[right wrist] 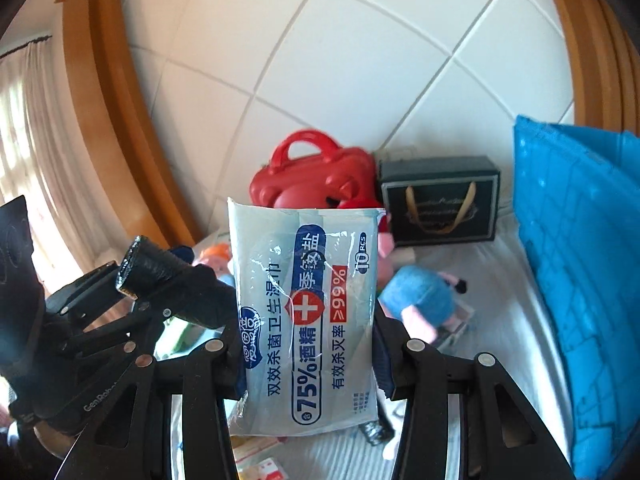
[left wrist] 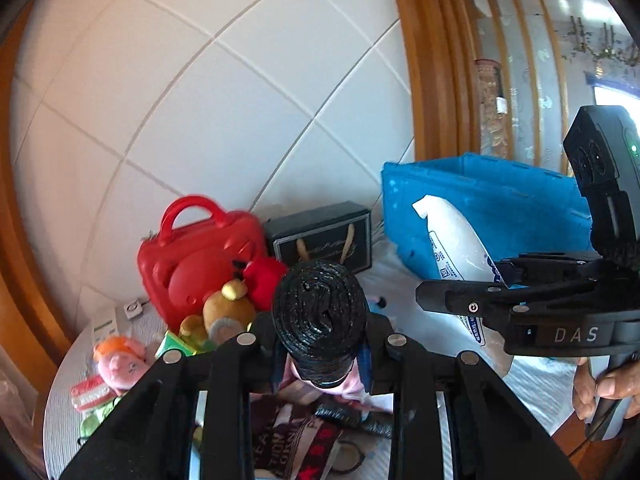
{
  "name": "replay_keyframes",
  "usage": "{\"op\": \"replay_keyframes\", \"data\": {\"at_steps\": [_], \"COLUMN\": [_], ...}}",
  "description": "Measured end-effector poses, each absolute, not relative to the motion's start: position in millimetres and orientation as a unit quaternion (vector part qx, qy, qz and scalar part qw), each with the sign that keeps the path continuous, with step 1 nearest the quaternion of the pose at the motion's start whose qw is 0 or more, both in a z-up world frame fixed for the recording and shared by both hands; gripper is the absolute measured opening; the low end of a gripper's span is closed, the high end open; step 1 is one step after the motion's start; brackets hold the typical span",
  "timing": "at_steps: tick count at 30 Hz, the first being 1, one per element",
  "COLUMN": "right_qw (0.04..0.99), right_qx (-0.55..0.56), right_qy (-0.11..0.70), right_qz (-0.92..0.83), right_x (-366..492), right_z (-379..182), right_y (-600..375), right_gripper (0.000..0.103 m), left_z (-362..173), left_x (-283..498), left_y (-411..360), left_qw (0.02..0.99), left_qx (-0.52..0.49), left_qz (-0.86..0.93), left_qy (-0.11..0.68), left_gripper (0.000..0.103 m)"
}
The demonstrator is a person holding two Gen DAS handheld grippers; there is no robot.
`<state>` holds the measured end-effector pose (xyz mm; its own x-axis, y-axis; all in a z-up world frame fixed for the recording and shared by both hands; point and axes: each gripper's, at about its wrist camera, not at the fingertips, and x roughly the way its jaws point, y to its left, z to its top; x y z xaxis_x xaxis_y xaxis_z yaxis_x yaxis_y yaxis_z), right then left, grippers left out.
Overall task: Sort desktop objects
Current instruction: 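Carry the black bag and wipes pack into the blue crate and open both grippers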
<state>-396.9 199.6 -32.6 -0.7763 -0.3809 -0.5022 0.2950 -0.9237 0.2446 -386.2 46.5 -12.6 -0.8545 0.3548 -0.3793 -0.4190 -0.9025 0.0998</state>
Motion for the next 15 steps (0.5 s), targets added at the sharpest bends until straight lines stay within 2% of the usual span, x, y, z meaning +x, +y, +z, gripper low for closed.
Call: {"op": "replay_keyframes", "data": {"at_steps": [8, 15], "right_qw": [0.056, -0.052], "right_qx": [0.175, 0.152], "right_qy": [-0.084, -0.081], "right_qz": [-0.979, -0.984], "right_x": [-326.1, -296.9], "right_z": [54.6, 79.5], "right_y": [323.4, 438.1], "right_gripper": [0.046, 0.046], "left_z": [61.6, 94.9], "left_x": [-360.4, -344.4], "left_y": [170.3, 289.4], "left_qw": [0.305, 0.363], "left_qx": [-0.091, -0.07], "left_qz": [0.942, 0.923], "left_qy": [0.105, 0.105], "left_gripper": [0.027, 0.027]}}
